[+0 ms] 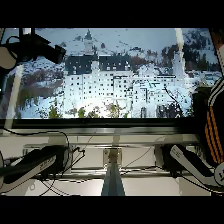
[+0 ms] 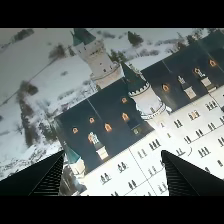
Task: Fold the clothes and pants, and hang the long-sleeved shirts on hangers.
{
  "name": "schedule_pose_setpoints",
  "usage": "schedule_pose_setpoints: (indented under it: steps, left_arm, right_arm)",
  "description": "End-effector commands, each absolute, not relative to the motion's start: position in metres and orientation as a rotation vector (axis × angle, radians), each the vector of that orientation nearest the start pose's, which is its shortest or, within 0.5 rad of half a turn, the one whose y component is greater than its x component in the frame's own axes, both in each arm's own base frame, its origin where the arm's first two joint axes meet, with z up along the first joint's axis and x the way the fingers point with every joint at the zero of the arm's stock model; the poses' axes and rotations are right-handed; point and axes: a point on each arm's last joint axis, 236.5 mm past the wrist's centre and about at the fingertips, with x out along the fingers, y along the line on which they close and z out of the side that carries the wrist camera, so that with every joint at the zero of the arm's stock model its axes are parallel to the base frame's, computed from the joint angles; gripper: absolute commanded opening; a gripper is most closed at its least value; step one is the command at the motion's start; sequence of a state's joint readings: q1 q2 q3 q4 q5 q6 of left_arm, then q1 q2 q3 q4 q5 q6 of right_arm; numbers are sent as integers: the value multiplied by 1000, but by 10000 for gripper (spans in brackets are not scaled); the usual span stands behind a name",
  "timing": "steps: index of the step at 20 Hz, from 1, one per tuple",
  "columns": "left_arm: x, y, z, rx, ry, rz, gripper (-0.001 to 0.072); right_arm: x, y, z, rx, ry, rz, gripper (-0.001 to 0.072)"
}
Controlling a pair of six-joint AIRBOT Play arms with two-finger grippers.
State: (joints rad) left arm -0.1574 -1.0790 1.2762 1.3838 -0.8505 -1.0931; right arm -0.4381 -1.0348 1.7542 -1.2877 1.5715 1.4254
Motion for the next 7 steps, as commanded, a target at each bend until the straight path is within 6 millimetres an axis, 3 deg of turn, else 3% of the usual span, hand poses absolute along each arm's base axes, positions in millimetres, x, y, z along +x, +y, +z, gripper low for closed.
schedule_pose_setpoints:
  steps: [1, 2, 5, 7]
  left_arm:
    - [433, -102, 185, 344, 588, -397, 689]
    - [433, -102, 185, 344, 589, -397, 689]
    - [433, -102, 185, 344, 589, -397, 689]
    - [433, -102, 185, 344, 588, -397, 689]
  right_arm:
    - [354, -26, 282, -49, 797, 105, 12]
    - [359, -26, 280, -60, 797, 102, 12]
    - [360, -52, 265, -16, 862, -27, 12]
    - [360, -55, 264, -13, 866, -43, 12]
